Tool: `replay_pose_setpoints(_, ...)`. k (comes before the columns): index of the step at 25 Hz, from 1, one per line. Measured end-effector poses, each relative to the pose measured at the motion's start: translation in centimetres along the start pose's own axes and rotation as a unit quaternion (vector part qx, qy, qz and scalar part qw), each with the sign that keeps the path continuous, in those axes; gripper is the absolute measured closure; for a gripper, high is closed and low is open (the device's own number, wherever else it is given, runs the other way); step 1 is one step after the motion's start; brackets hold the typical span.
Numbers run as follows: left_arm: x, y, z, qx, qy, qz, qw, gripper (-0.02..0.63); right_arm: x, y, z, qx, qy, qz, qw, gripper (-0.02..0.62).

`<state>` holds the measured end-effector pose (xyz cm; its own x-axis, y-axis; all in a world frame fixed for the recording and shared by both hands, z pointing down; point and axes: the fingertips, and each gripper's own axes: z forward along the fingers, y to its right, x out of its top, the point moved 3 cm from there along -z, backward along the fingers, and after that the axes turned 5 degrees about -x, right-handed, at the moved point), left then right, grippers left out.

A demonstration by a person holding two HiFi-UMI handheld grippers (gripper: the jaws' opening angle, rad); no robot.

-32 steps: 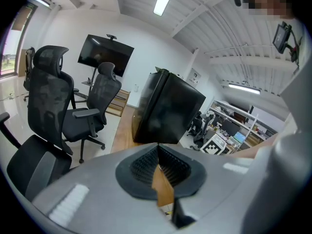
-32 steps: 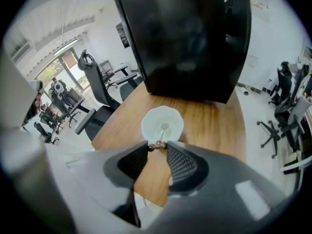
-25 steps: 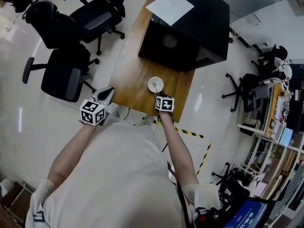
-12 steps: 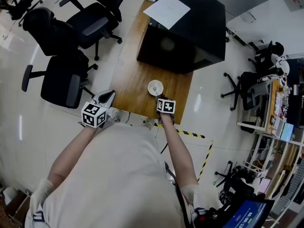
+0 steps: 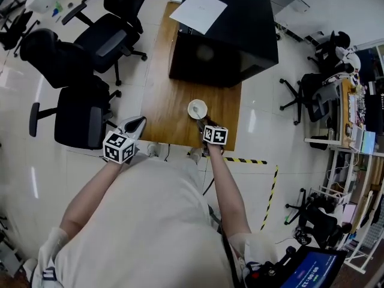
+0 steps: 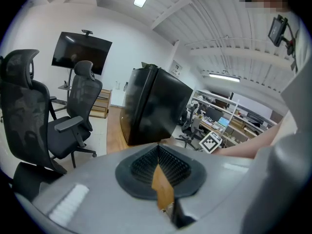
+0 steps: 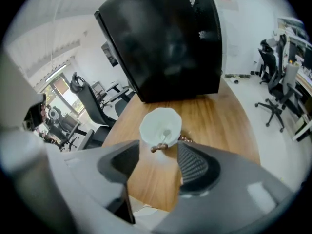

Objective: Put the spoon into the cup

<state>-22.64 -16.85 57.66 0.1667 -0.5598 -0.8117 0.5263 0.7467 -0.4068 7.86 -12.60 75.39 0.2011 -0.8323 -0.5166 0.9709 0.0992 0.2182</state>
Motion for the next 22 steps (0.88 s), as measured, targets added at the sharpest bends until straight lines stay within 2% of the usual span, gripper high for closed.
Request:
replay_pose_setpoints(3,-0.2,-0.5,-0.3,-0.006,-0.006,-0.005,1.0000,0.606,0.0,0.6,-1.2,-0.010,0.029,0.028,0.999,0.356)
replay_pose_setpoints(6,-0.5,-0.5,-0.1,-0.015,-0.013,-0.007,0.9998,0.606,0.4,1.0,-3.1,-0.012,0.086,0.053,0.995,0.356)
replay_pose_setpoints(11,-0.3,-0.1,0.6,-0.029,-0.023,0.006,0.9993,0.606,-0.4,2.2,-6.4,-0.002,0.174,0.127,0.977,0.356)
replay_pose_setpoints(13,-0.2,-0.2,0.6,-0.029,-0.024,0.010,0.9993,0.606,-0.3,2.0,-7.4,0.020,0.204,0.151,0.967,0.357)
replay_pose_setpoints(18,0.4,-0.2,1.3,-0.008,-0.012,0.005,0.9999,0.606,0.8,0.0,-10.1,0.127,0.269,0.187,0.936,0.357)
replay_pose_setpoints(20,0.9,0.4,1.4,0.001,0.003,-0.001,1.0000,0.606,1.2,-0.3,-11.2,0.151,0.281,0.180,0.930,0.356)
replay_pose_setpoints(22,1.1,1.0,1.5,0.008,0.010,-0.003,0.9999,0.606,1.8,0.0,-12.4,0.158,0.288,0.165,0.930,0.357)
